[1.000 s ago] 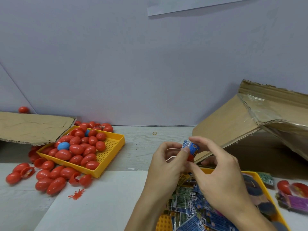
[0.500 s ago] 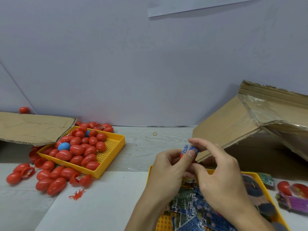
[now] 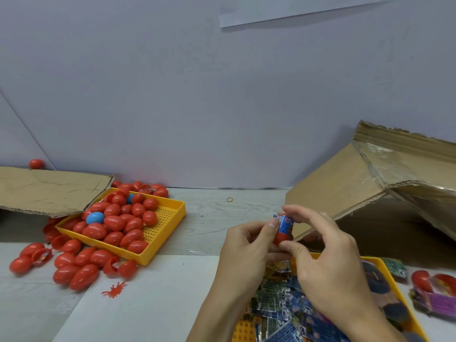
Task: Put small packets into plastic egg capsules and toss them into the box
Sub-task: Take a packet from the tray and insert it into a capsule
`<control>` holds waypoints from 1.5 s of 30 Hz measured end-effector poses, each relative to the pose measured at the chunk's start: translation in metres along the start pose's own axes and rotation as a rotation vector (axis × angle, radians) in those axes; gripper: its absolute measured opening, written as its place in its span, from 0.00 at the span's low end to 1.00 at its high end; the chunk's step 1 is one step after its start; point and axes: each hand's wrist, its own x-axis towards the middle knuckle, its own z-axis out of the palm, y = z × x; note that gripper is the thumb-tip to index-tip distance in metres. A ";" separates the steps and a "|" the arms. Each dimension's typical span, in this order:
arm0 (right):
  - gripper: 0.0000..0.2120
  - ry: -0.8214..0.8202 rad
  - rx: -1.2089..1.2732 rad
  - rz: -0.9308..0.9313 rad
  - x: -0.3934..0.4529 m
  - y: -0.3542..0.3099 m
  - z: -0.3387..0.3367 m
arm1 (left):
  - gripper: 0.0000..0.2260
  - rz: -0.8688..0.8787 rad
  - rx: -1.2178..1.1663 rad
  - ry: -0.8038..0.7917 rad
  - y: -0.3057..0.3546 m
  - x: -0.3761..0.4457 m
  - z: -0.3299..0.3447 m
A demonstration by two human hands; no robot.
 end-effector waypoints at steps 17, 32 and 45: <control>0.28 -0.054 0.026 -0.001 0.000 0.003 0.000 | 0.13 -0.060 0.073 -0.111 0.005 -0.001 0.002; 0.28 -0.086 0.068 0.025 0.001 0.007 0.002 | 0.13 -0.046 0.120 -0.066 0.005 -0.002 0.003; 0.23 -0.037 0.110 -0.043 0.001 0.004 0.000 | 0.15 -0.143 -0.214 0.176 0.015 0.001 0.003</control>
